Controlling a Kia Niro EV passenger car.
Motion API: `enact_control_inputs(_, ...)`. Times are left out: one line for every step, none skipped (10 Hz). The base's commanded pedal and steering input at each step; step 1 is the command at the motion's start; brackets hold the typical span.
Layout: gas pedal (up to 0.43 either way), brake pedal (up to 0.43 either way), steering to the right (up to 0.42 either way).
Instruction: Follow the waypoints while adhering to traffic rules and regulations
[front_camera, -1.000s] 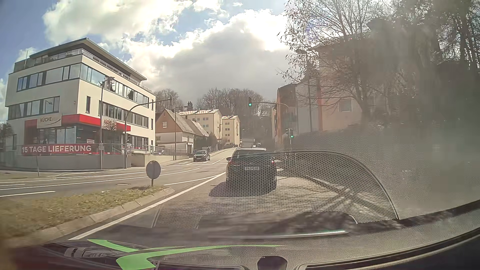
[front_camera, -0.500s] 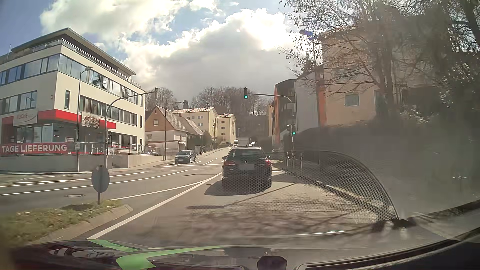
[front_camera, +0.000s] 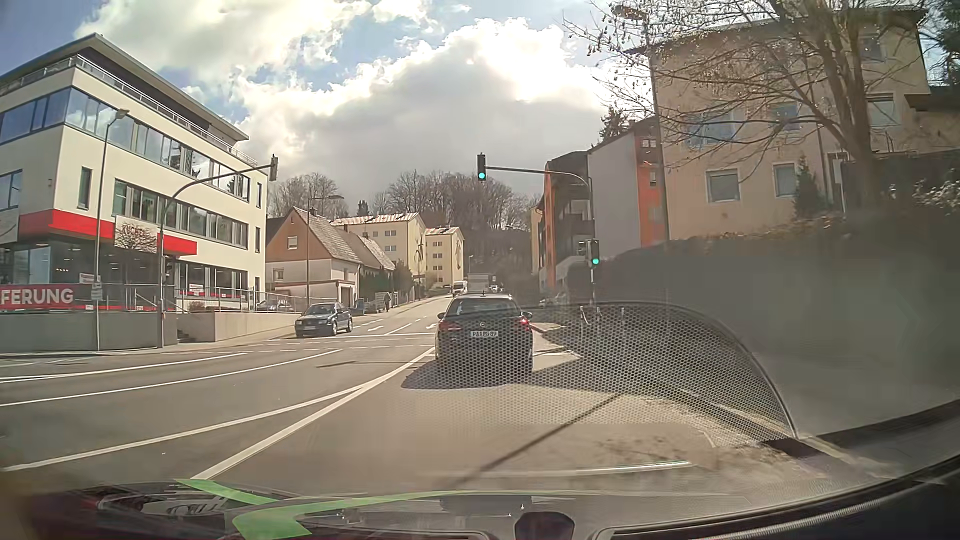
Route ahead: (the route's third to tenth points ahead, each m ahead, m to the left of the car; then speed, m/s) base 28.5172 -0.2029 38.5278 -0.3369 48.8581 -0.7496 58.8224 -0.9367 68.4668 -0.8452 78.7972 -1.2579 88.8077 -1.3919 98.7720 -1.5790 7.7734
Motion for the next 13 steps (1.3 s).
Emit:
enact_control_inputs(0.22, 0.0, 0.011)
enact_control_inputs(0.22, 0.0, 0.008)
enact_control_inputs(0.22, 0.0, 0.006)
enact_control_inputs(0.22, 0.0, 0.005)
enact_control_inputs(0.22, 0.0, 0.001)
enact_control_inputs(0.22, 0.0, -0.002)
enact_control_inputs(0.22, 0.0, -0.004)
enact_control_inputs(0.22, 0.0, -0.006)
enact_control_inputs(0.209, 0.0, -0.01)
enact_control_inputs(0.209, 0.0, -0.013)
enact_control_inputs(0.209, 0.0, -0.013)
enact_control_inputs(0.189, 0.0, -0.013)
enact_control_inputs(0.189, 0.0, -0.014)
